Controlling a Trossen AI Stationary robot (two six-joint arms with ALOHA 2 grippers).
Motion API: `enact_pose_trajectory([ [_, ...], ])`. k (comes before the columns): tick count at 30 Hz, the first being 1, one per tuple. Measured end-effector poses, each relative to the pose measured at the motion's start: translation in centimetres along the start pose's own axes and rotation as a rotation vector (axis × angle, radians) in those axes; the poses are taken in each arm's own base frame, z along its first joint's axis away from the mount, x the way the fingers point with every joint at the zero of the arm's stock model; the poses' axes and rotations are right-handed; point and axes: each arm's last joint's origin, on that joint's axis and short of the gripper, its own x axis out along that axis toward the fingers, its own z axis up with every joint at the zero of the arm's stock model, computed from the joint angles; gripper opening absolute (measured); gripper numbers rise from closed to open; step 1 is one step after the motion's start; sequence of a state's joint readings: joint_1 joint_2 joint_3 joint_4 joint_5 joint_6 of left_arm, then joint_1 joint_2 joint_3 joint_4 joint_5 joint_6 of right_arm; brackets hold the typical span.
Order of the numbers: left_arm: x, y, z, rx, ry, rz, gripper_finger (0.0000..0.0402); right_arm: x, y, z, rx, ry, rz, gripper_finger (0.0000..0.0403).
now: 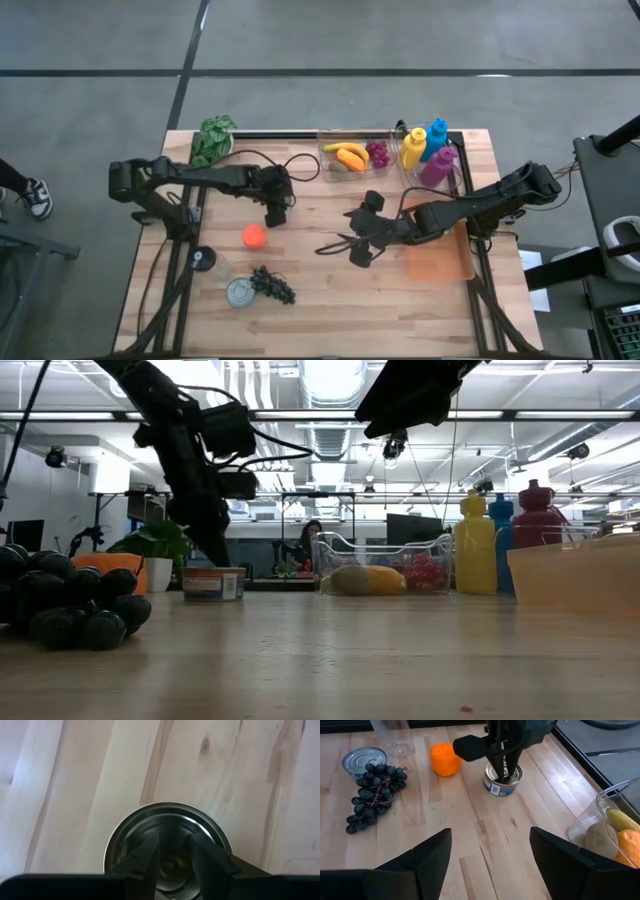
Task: Pick & Place Food Item
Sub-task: Put the blue and pink tuna can into the orange bin
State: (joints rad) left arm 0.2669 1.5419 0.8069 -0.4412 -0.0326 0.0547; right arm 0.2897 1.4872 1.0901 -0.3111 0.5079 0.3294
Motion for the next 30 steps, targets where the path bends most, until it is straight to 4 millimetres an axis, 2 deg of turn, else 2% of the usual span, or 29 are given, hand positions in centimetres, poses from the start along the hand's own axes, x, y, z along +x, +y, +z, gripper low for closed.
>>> enact_pose_trajectory([
  [11,1.3,-1.2,1.8,0.062,0.008,-0.02,0.0118,0.0,0.0,0.0,0.001,-0.002,0.001,0.0251],
  [23,1.2,-3.2,2.5,0.151,-0.039,-0.048,0.0118,0.0,0.0,0.0,0.001,-0.002,0.001,0.0256],
  [27,0.5,-3.3,2.5,0.205,-0.051,-0.053,0.0118,0.0,0.0,0.0,0.001,-0.002,0.001,0.0261],
  [30,-1.0,-3.2,2.6,0.198,-0.061,-0.029,0.0118,0.0,0.0,0.0,0.001,-0.002,0.001,0.0265],
])
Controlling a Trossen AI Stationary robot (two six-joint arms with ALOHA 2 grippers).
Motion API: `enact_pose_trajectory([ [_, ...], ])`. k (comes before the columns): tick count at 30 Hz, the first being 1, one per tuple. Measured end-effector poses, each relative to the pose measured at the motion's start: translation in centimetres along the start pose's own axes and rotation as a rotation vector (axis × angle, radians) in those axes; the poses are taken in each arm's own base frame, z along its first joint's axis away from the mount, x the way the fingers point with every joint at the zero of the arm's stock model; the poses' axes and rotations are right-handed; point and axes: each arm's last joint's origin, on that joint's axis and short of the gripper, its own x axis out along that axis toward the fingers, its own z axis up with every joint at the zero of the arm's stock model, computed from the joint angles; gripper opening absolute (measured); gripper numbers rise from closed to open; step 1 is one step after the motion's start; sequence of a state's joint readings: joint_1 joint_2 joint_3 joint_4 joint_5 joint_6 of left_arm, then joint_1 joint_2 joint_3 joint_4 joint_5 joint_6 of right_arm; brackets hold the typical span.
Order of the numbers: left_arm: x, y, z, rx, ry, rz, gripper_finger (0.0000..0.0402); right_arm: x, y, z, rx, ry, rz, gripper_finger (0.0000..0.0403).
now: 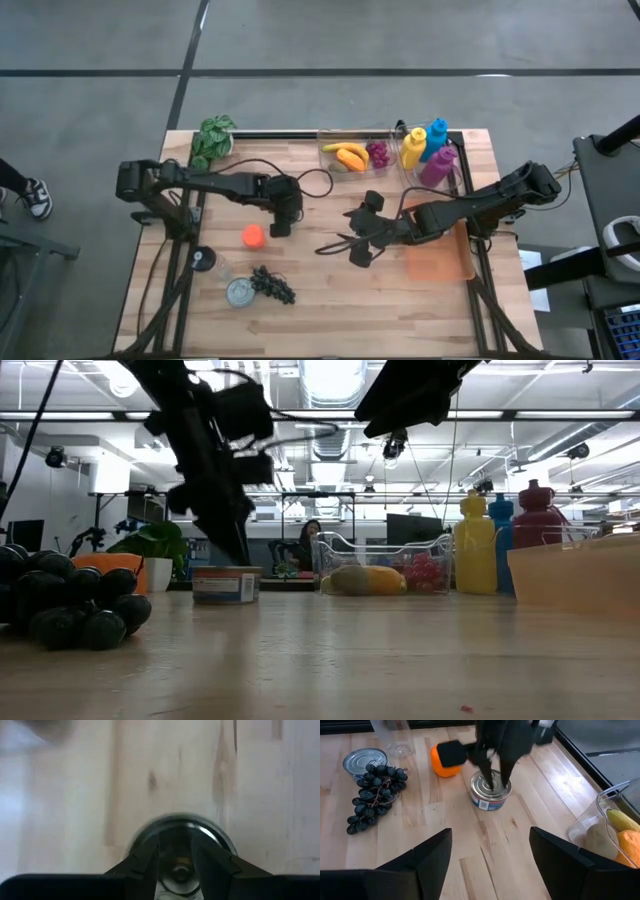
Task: Pick & Place Food Item
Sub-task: Put the blue and pink tuna can into the orange bin
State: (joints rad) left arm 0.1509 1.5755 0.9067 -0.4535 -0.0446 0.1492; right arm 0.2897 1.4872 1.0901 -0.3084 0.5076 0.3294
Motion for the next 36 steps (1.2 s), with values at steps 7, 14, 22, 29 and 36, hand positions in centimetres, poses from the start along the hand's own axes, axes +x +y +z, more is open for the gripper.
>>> enact_pose_trajectory([
  [7,-3.7,0.5,-0.6,-0.082,-0.042,0.141,0.0118,0.0,0.0,0.0,0.0,0.001,0.0,0.0264],
  [14,-3.9,0.4,-3.0,-0.103,0.043,0.215,0.0118,0.0,0.0,0.0,0.0,0.001,0.0,0.0251],
  [22,-2.5,0.0,-5.4,-0.089,0.138,0.202,0.0118,0.0,0.0,0.0,0.001,-0.001,0.001,0.0249],
  [29,-1.8,-0.3,-5.7,-0.098,0.089,0.137,0.0118,0.0,0.0,0.0,0.001,-0.002,0.001,0.026],
  [36,-0.6,-0.7,-6.7,-0.122,0.032,0.079,0.0118,0.0,0.0,0.0,0.002,-0.003,0.001,0.0267],
])
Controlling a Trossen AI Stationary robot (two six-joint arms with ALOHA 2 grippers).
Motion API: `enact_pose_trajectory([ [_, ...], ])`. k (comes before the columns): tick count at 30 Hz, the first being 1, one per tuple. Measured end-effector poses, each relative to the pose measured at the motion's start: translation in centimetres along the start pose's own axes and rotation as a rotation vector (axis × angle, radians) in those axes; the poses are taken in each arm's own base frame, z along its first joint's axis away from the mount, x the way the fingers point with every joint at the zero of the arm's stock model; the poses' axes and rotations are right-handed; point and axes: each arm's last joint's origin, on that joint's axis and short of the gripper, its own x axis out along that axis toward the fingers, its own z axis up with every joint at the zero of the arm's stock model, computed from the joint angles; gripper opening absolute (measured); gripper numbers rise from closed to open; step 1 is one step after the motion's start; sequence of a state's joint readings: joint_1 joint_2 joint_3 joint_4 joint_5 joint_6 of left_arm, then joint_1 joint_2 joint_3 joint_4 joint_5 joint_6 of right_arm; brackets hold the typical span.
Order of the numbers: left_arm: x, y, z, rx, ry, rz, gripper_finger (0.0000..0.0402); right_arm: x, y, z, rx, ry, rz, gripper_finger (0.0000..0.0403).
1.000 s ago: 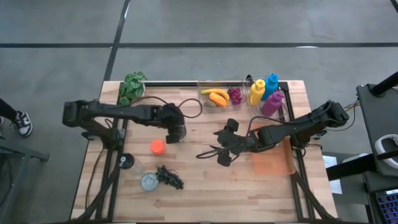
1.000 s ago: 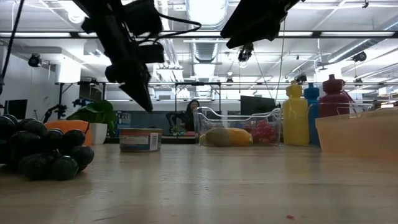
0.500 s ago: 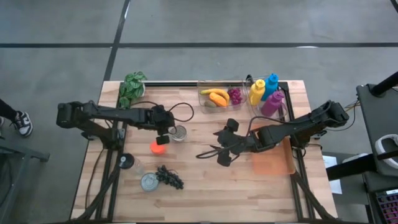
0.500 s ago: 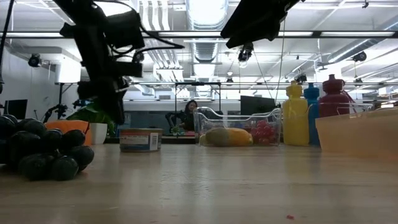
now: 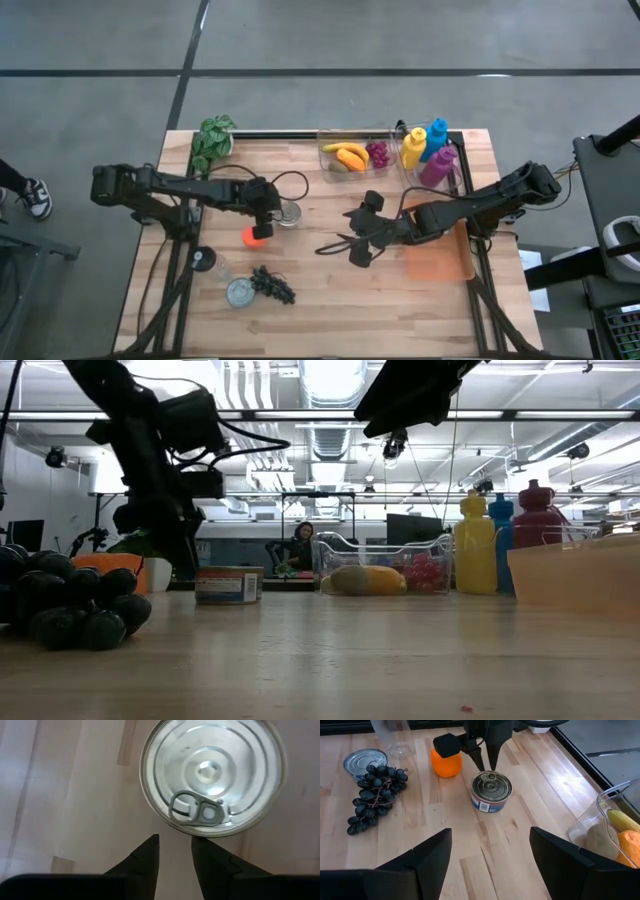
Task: Pick & Place Food Item
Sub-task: Put the blue and pink tuna can into the orange bin
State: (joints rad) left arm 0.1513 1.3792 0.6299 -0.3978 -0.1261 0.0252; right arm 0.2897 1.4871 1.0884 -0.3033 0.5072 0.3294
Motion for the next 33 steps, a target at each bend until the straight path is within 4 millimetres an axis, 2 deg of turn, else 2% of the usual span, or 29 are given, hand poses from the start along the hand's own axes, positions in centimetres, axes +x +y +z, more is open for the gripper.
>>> enact_pose_trajectory([
  [17,0.5,-0.8,0.5,0.008,-0.123,-0.075,0.0118,0.0,0.0,0.0,0.001,-0.002,0.001,0.0246],
  [24,2.5,-1.4,1.2,0.05,-0.096,-0.113,0.0118,0.0,0.0,0.1,0.004,-0.008,0.002,0.0255],
  [33,4.3,-1.8,3.3,0.083,-0.07,-0.114,0.0118,0.0,0.0,0.1,-0.008,-0.013,0.004,0.0266],
])
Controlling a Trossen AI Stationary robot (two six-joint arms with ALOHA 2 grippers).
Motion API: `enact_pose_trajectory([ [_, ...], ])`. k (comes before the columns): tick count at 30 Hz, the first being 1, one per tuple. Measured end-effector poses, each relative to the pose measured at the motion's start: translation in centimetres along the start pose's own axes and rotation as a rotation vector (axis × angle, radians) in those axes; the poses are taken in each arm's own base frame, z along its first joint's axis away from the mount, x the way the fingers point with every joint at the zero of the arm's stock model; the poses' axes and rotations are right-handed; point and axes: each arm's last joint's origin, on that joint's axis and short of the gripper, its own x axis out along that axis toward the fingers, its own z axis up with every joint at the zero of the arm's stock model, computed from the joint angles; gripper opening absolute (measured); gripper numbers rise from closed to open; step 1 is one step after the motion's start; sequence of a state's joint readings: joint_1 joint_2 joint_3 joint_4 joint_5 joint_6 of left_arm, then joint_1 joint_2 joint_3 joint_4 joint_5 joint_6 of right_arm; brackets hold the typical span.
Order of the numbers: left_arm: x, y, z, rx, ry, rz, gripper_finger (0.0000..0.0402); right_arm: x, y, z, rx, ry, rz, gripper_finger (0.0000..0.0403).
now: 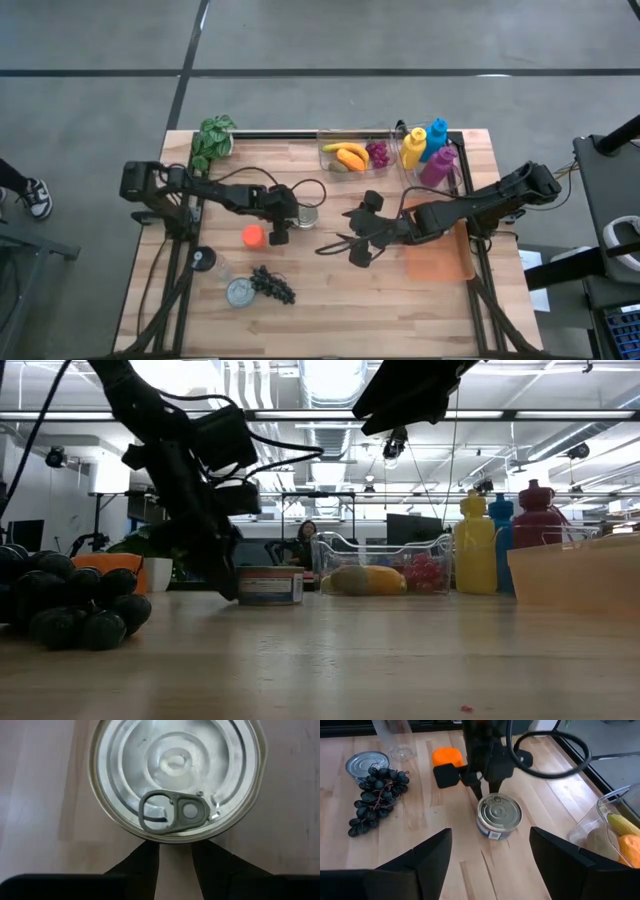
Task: Pick & Place Food Item
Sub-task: Put the blue and pink tuna can into the orange bin
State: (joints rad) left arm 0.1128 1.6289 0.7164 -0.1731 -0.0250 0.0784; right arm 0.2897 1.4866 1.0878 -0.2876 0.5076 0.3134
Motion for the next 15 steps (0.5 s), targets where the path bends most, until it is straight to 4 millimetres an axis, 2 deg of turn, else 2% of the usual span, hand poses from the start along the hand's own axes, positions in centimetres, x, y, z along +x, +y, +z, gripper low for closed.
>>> enact_pose_trajectory([
  [6,0.7,-0.5,0.9,0.041,-0.004,-0.009,0.0118,0.0,0.0,0.0,0.0,-0.002,0.001,0.0264],
  [15,0.7,-1.7,2.4,0.108,-0.107,-0.021,0.0118,0.0,0.0,0.1,0.001,-0.007,0.002,0.0249],
])
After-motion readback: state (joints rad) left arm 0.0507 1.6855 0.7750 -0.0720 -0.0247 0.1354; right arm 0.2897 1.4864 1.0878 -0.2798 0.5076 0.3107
